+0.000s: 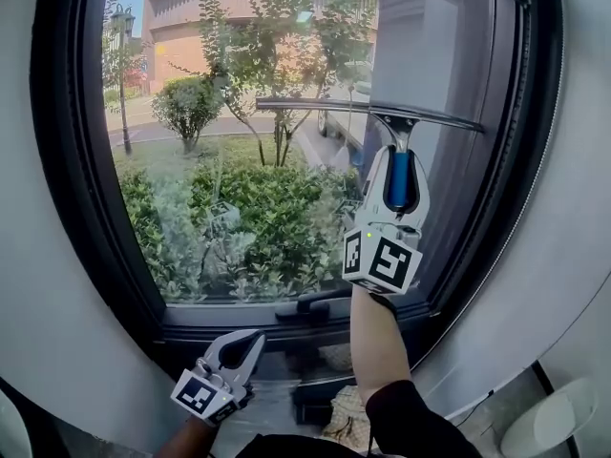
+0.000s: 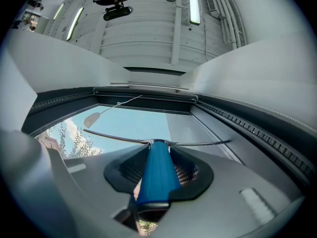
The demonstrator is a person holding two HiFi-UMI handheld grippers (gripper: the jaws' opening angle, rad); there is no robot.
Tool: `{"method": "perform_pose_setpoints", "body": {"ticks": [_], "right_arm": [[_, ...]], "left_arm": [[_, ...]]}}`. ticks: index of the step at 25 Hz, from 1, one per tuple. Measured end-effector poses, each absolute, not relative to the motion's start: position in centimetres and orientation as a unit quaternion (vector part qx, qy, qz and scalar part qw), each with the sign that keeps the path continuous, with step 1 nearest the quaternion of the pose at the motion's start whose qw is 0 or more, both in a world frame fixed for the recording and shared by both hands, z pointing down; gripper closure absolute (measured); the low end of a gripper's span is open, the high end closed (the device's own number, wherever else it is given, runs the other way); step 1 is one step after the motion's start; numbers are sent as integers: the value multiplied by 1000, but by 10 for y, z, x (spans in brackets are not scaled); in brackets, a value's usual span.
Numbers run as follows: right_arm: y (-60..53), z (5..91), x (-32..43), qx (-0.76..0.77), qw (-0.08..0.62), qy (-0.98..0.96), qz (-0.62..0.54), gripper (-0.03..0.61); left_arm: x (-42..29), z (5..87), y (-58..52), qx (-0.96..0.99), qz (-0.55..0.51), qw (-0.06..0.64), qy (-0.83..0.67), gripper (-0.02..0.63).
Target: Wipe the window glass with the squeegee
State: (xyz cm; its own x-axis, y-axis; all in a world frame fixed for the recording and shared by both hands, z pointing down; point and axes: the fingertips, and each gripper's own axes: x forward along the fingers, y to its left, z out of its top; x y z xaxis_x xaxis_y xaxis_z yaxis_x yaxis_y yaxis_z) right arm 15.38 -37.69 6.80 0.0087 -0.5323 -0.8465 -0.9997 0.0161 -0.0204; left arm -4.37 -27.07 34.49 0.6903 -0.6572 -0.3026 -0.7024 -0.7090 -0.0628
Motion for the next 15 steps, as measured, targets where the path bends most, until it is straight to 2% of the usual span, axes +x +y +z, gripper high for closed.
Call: {"method": "perform_pose_setpoints", "body": {"ticks": [15], "right_arm": [[-374, 85, 154, -619, 343, 625, 331, 443]], "left_arm": [[-43, 360, -263, -917, 114, 77, 375, 614]]}}
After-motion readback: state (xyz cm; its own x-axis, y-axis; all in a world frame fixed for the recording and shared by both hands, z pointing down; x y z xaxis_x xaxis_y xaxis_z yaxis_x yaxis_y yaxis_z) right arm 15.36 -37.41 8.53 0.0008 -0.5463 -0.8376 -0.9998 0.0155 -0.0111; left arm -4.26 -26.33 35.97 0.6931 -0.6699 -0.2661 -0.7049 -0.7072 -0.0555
